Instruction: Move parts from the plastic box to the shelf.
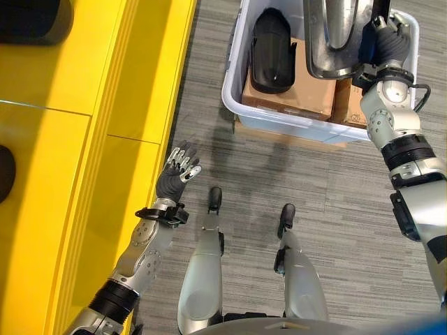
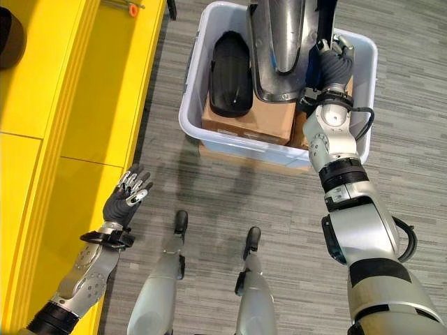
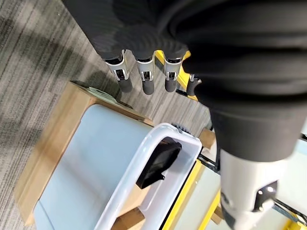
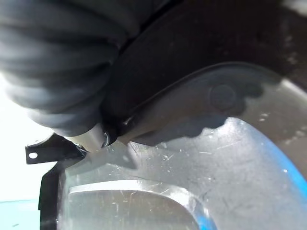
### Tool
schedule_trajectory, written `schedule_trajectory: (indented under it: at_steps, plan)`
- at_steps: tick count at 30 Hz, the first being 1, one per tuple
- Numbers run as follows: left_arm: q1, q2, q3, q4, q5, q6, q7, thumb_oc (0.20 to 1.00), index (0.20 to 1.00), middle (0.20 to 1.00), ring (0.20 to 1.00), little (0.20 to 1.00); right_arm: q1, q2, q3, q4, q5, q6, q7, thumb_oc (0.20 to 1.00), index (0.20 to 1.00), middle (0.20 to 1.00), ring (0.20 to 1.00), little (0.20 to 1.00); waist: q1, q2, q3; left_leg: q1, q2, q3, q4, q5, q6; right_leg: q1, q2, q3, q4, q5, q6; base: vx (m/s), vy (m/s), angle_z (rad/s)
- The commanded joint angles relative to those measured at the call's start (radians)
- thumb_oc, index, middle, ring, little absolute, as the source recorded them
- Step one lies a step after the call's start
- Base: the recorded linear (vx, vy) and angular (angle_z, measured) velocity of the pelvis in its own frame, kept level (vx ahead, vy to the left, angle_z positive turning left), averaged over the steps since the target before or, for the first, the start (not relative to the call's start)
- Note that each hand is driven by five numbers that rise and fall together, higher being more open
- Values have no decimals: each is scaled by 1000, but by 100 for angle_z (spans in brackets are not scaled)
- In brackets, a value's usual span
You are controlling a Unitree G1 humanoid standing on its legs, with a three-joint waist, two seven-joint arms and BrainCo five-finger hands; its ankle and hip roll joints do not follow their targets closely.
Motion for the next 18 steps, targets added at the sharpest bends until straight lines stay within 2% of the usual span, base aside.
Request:
schedule_trajectory:
  at_steps: [1,7,10,11,12,13,18]
  plan:
    - [79,4,34,-43,-11,-11,-40,1000,1000,1000,1000,1000,116,25,-34,-117,-15,-96,19,200,200,200,200,200,3,1,-134,51,101,6,19,-54,-41,113,-34,23,100,-146,19,3,-35,-6]
    - [98,-11,50,-22,3,8,-47,1000,1000,1000,1000,1000,257,100,-51,-224,6,-96,61,200,200,200,200,200,-6,-4,-163,95,117,7,26,-61,-43,148,-26,30,126,-176,12,15,-44,-5]
    - [114,-29,75,-1,21,34,-57,1000,1000,1000,1000,1000,399,177,-34,-308,23,-80,123,200,200,200,200,200,-14,1,-198,163,143,0,30,-64,-49,188,3,41,191,-241,-3,19,-118,-2]
    - [114,-29,75,-1,21,35,-57,1000,1000,1000,1000,1000,400,178,-34,-308,23,-80,123,200,200,200,200,200,-14,1,-197,165,143,1,30,-64,-49,189,3,41,192,-241,-3,3,-145,-3]
    - [115,-36,90,6,29,36,-64,1000,1000,1000,1000,1000,420,191,-15,-334,21,-72,143,200,200,200,200,200,-16,4,-205,189,158,-5,35,-60,-52,200,18,46,233,-275,-15,-4,-75,-2]
    - [116,-36,91,5,29,36,-64,1000,1000,1000,1000,1000,420,191,-15,-334,21,-71,143,200,200,200,200,200,-16,5,-204,191,159,-5,35,-61,-52,200,19,46,236,-277,-16,-10,-119,-4]
    - [141,-64,118,18,46,43,-58,1000,1000,1000,1000,1000,413,222,32,-311,33,-52,182,200,200,200,200,200,-2,14,-202,241,191,-21,41,-47,-57,199,57,43,385,-371,-58,-36,-135,-1]
